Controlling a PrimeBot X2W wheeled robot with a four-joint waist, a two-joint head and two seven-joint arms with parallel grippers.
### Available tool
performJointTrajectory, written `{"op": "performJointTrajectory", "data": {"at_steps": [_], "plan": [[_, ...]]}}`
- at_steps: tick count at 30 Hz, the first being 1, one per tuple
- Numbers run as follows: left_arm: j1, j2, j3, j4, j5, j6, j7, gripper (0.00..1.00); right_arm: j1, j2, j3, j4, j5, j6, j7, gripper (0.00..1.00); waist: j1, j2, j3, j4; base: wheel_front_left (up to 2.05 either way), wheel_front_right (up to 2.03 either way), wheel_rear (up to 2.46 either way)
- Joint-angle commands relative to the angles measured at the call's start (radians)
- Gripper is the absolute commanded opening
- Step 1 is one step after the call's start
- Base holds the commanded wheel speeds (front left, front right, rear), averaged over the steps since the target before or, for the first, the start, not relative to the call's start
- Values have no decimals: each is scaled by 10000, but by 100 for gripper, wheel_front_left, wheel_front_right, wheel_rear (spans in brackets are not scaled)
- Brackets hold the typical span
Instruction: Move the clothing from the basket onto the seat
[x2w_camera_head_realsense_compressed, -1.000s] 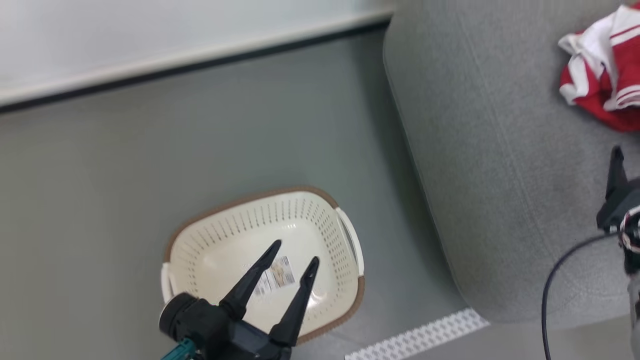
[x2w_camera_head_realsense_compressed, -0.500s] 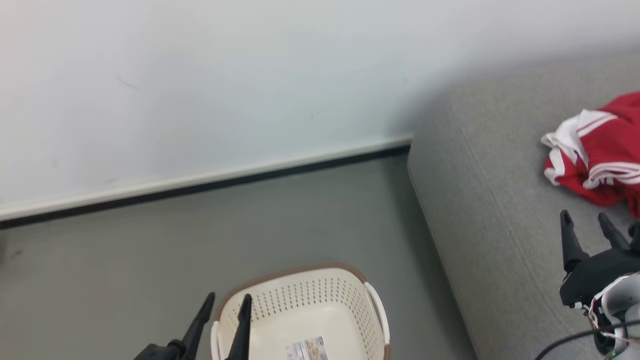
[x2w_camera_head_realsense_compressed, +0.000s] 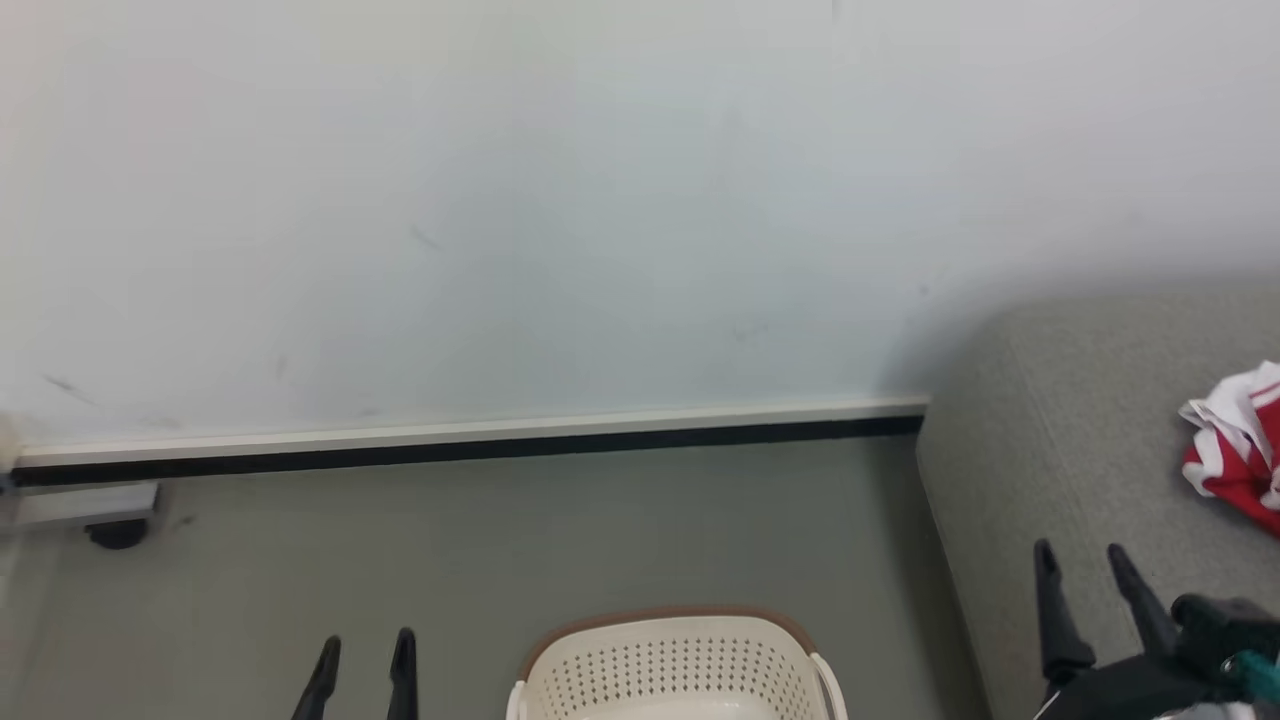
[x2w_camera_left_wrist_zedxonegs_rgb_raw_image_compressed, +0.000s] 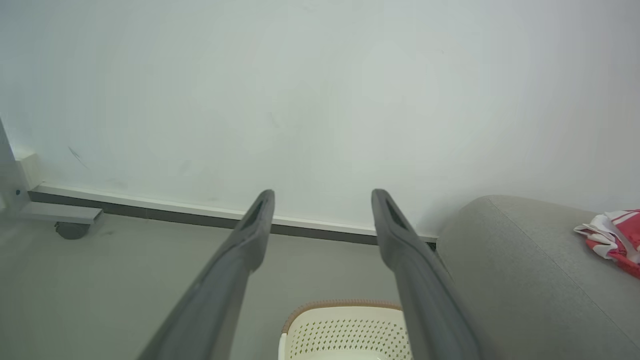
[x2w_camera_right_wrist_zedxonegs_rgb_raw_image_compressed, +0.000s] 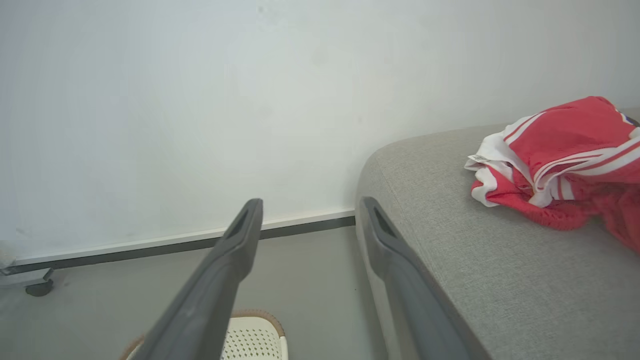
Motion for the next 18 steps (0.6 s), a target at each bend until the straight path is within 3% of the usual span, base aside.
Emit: {"op": "performJointTrajectory", "data": {"at_steps": [1, 5, 11, 18], "plan": [[238, -6, 68, 68, 102, -45, -20, 100, 166, 49, -9, -65, -55, 0, -101, 100, 1, 2, -343, 362, 0, 0, 0], [500, -32, 218, 236, 148, -494, -20, 100, 719, 416, 243, -339, -169, 0, -350, 100, 1, 2, -420, 446, 0, 0, 0], [779, 6, 696, 551, 304, -561, -20, 100, 1271, 442, 1189, -853, -543, 0, -480, 100, 1, 2, -432, 344, 0, 0, 0], [779, -129, 1088, 587, 548, -689, -20, 100, 1626, 695, 1431, -1246, -800, 0, -443, 100, 1, 2, -369, 148, 0, 0, 0]]}}
